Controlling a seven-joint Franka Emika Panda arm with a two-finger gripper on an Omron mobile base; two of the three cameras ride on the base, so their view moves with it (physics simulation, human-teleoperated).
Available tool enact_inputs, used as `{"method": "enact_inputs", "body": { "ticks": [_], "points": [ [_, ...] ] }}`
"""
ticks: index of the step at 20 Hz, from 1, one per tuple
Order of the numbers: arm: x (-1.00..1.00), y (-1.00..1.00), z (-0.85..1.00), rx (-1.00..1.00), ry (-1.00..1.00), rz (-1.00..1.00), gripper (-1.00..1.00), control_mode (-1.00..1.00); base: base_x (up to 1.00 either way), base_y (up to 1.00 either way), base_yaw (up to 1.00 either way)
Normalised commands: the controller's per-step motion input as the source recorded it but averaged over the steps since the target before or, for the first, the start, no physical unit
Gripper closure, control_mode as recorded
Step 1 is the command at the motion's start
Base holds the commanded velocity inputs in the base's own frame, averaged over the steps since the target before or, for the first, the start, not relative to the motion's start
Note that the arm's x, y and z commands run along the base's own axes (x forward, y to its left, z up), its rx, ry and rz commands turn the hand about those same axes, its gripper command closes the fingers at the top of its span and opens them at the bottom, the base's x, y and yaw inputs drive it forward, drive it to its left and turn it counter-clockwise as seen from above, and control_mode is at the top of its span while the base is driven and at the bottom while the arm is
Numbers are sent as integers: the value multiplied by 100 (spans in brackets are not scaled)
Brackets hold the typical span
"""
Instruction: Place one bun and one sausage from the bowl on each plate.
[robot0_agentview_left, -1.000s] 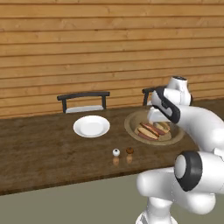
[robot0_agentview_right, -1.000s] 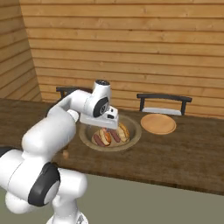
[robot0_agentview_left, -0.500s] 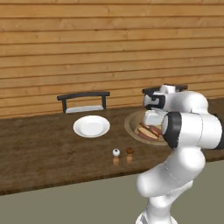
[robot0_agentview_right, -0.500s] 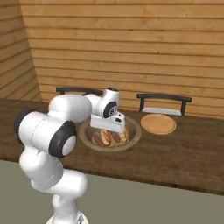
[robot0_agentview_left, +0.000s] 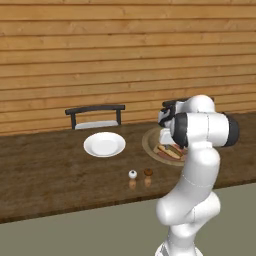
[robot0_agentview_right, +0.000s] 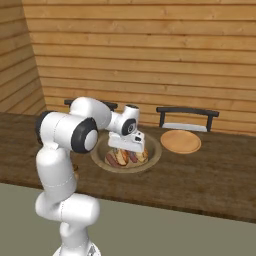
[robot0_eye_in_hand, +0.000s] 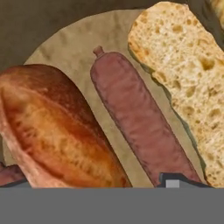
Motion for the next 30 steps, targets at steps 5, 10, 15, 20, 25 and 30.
{"method": "enact_inputs", "body": {
  "ticks": [5, 10, 15, 20, 25, 30],
  "points": [
    [-10, 38, -83, -1, 0, 0, 100, -100, 0, 0, 0],
    [-30, 44, -19, 4, -2, 0, 100, -100, 0, 0, 0],
    [-24, 68, 60, 1, -12, 0, 100, -100, 0, 0, 0],
    [-58, 54, 100, 0, -30, 0, 100, -100, 0, 0, 0],
    [-40, 73, 89, 0, -63, -4, 100, -100, 0, 0, 0],
    [43, 100, 40, 0, -15, -15, 100, -100, 0, 0, 0]
  ]
}}
